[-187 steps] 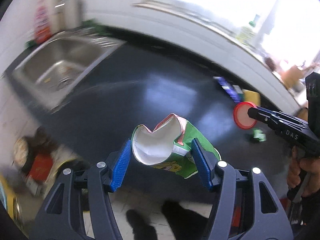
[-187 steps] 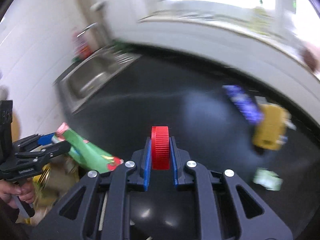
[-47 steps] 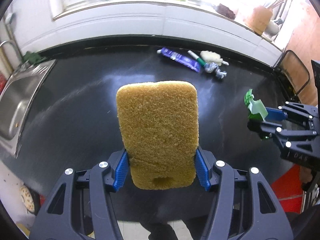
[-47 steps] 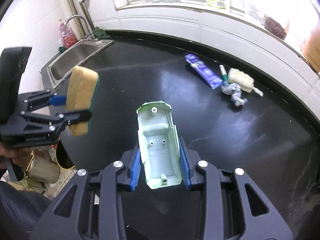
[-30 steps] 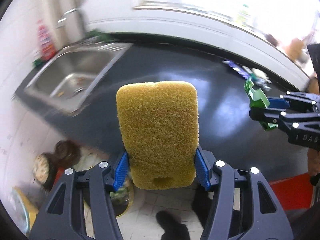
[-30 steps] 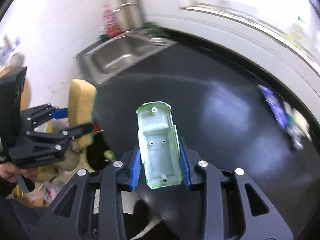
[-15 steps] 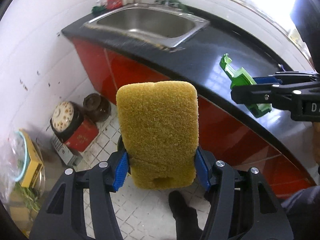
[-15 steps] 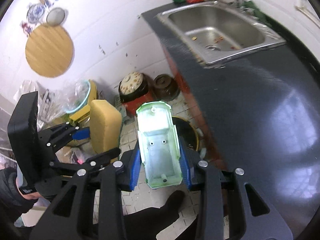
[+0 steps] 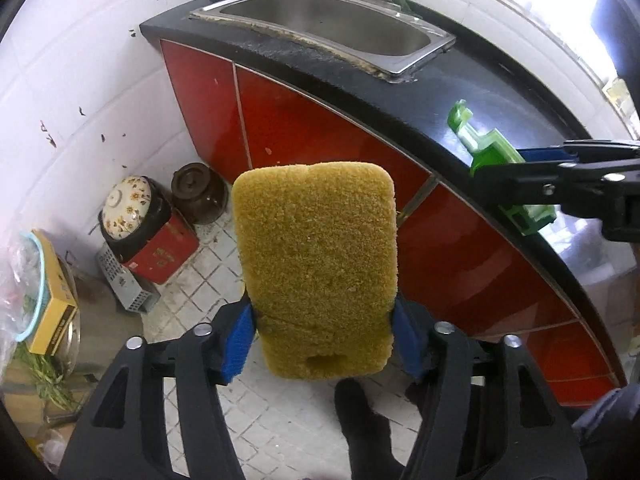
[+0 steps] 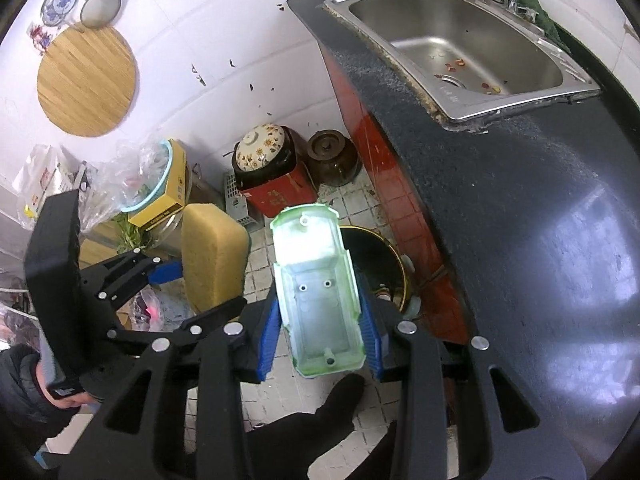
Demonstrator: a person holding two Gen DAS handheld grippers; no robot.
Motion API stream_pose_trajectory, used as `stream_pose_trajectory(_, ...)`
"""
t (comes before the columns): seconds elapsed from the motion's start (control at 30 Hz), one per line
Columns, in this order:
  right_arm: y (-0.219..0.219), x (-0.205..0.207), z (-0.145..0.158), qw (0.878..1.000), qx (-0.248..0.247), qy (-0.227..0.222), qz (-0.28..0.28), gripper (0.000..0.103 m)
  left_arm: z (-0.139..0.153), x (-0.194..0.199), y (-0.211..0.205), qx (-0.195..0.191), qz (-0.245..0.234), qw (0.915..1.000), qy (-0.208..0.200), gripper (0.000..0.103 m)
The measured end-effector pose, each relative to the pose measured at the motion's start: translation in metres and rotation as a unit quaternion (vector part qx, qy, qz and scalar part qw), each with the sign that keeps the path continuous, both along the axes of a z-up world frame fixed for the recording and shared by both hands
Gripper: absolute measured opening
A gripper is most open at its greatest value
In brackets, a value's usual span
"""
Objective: Collect trash
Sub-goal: 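Carry the sponge and plastic piece over the bin and open both tools, then move both tools back over the counter trash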
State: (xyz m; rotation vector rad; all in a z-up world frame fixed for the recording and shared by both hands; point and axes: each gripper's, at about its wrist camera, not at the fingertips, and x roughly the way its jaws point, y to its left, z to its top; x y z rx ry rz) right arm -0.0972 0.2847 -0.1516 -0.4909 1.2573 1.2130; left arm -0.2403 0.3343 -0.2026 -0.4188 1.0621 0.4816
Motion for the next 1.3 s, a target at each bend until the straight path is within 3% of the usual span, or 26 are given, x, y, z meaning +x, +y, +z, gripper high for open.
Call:
stream_pose_trajectory(0.03, 0.000, 0.001, 0.001, 1.000, 0.003, -0.002, -0.003, 0.062, 0.000, 0.001, 0.000, 0.000, 0.000, 1.0000, -0.001, 0.076)
stream_pose_trajectory(0.07, 0.000, 0.002, 0.002, 1.000, 0.005, -0.002, -0.002, 0.064, 0.000, 0.001, 0.000, 0.001, 0.001, 1.0000, -0.002, 0.080)
stream_pose_trajectory(0.47, -0.022, 0.022, 0.015, 0.999, 0.021, -0.002, -0.025, 0.064, 0.004, 0.013, 0.001, 0.003, 0.000, 1.0000, -0.004, 0.082)
stream_pose_trajectory(0.6, -0.052, 0.043, 0.029, 0.998, 0.032, -0.013, -0.057, 0.067, 0.018, 0.033, -0.013, 0.021, -0.020, 0.9996, -0.007, 0.087)
stream_pose_trajectory(0.73, -0.112, 0.077, 0.055, 0.990, 0.041, -0.067, -0.118, 0.077, 0.040, 0.063, -0.039, 0.040, -0.030, 0.9984, -0.025, 0.095)
stream_pose_trajectory(0.97, -0.270, 0.154, 0.090, 0.953, 0.045, -0.133, -0.269, 0.078, 0.069, 0.157, -0.125, 0.014, -0.103, 0.9931, -0.054, 0.095)
stream_pose_trajectory(1.1, -0.373, 0.190, 0.101, 0.922, 0.030, -0.166, -0.349, 0.078, 0.076, 0.224, -0.194, -0.004, -0.166, 0.9841, -0.063, 0.095)
stream_pose_trajectory(1.3, -0.484, 0.220, 0.100, 0.886, 0.015, -0.174, -0.429, 0.079, 0.079, 0.305, -0.285, -0.008, -0.237, 0.9696, -0.060, 0.095)
